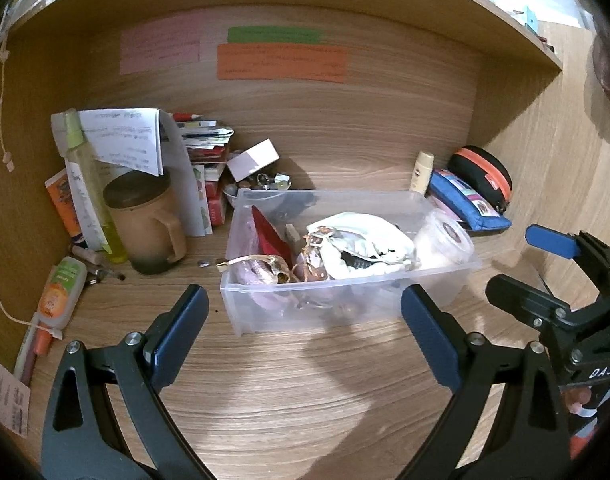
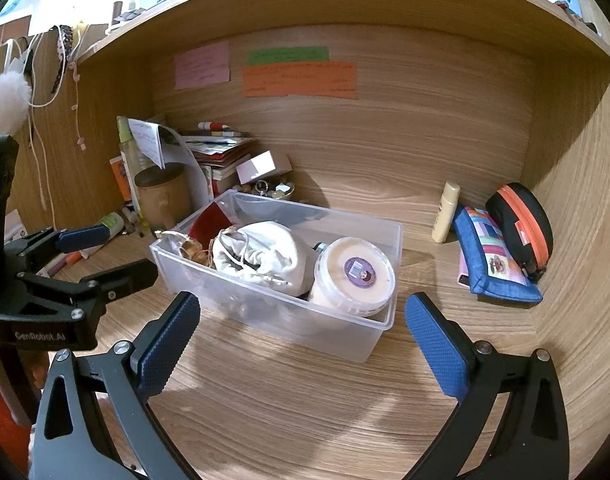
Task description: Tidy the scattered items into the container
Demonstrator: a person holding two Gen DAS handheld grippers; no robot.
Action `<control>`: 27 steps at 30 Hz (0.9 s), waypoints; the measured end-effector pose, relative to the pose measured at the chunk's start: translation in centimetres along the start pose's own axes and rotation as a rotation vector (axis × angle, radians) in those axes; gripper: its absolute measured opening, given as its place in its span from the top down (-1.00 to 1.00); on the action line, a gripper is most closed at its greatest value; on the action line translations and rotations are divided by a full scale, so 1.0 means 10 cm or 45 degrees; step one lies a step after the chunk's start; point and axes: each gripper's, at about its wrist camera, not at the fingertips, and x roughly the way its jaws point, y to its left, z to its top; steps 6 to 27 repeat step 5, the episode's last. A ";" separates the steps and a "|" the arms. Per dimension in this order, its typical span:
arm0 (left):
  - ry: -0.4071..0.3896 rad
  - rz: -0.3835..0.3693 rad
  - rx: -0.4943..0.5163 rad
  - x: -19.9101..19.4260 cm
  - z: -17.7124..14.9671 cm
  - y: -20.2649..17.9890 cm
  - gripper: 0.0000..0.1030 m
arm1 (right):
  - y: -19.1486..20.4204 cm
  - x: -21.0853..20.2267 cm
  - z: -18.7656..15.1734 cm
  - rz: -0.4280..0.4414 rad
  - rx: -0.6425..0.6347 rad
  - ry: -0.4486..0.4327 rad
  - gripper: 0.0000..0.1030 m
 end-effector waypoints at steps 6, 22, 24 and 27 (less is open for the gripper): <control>-0.012 0.000 -0.003 -0.01 0.01 0.00 -0.90 | 0.00 0.00 0.00 0.002 -0.002 0.000 -0.99; -0.012 0.000 -0.003 -0.01 0.01 0.00 -0.90 | 0.00 0.00 0.00 0.002 -0.002 0.000 -0.99; -0.012 0.000 -0.003 -0.01 0.01 0.00 -0.90 | 0.00 0.00 0.00 0.002 -0.002 0.000 -0.99; -0.012 0.000 -0.003 -0.01 0.01 0.00 -0.90 | 0.00 0.00 0.00 0.002 -0.002 0.000 -0.99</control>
